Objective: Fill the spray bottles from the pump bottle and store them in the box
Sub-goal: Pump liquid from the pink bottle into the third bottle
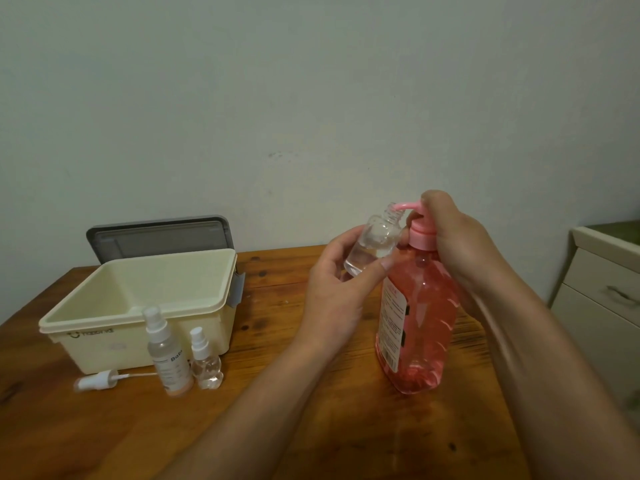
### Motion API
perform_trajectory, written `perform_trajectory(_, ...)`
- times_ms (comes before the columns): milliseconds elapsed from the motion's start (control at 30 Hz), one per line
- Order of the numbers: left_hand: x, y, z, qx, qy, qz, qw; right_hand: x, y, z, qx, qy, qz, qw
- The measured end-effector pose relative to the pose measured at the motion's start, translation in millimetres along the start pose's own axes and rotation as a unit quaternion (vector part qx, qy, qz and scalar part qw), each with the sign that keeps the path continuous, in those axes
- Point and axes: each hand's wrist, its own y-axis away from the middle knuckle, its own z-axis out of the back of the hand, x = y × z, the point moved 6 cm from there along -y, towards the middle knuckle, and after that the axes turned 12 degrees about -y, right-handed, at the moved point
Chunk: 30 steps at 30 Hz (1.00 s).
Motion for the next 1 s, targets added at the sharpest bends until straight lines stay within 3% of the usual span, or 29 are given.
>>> perform_trajectory(1000,-0.6,-0.7,-0.6,0.001,0.003,0.0,1.0,2.7,-0.3,0.7,-0.002,0.018,0.008,1.0)
